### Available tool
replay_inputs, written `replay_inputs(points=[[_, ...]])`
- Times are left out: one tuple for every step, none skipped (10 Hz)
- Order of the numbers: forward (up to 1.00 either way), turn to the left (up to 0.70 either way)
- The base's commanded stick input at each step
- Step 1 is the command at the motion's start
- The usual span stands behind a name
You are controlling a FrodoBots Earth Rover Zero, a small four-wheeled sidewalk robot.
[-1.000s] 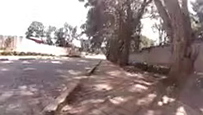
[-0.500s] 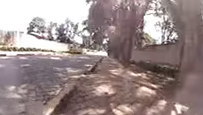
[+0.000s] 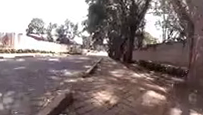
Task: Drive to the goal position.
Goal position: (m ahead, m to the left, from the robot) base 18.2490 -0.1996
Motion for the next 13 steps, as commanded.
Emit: replay_inputs(points=[[0.70,0.00],[0.70,0.00],[0.70,0.00],[0.70,0.00],[0.70,0.00],[0.70,0.00],[0.70,0.00],[0.70,0.00],[0.70,0.00],[0.70,0.00],[0.70,0.00],[0.70,0.00],[0.70,0.00]])
